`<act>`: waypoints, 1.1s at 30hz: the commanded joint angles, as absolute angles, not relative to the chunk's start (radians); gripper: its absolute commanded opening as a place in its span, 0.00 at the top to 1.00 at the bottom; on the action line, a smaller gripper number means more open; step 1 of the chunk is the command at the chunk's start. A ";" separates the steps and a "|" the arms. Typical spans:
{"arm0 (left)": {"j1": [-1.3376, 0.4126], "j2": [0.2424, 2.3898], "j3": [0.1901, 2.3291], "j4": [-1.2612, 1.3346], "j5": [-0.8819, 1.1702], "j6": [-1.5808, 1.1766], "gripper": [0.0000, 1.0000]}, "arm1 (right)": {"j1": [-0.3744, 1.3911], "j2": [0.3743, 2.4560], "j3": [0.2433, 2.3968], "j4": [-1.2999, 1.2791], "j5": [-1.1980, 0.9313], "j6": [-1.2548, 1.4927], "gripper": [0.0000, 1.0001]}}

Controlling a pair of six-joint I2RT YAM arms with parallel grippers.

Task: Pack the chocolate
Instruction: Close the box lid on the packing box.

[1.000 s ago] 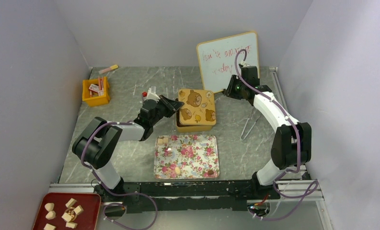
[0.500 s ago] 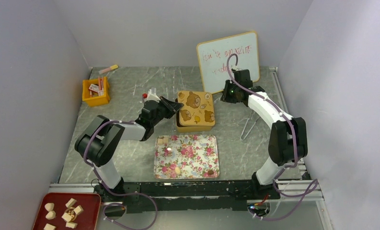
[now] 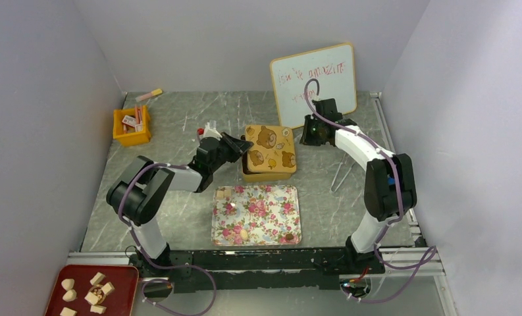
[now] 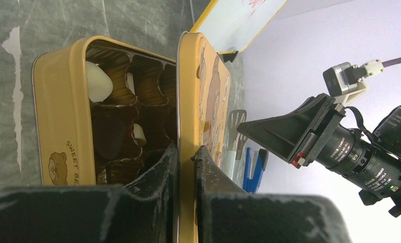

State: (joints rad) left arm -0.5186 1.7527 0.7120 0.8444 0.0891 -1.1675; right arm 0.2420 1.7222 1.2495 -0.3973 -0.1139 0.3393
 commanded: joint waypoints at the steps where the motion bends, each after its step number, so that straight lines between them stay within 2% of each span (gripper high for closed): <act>1: -0.519 1.761 0.749 0.898 0.080 -1.166 0.95 | 0.254 1.735 1.297 -0.391 -0.132 0.321 0.79; 25: -0.445 1.795 0.768 0.914 0.176 -1.170 0.95 | 0.289 1.834 1.317 -0.394 -0.148 0.315 0.80; 33: -0.436 1.798 0.771 0.909 0.186 -1.173 0.82 | 0.303 1.856 1.342 -0.388 -0.173 0.307 0.81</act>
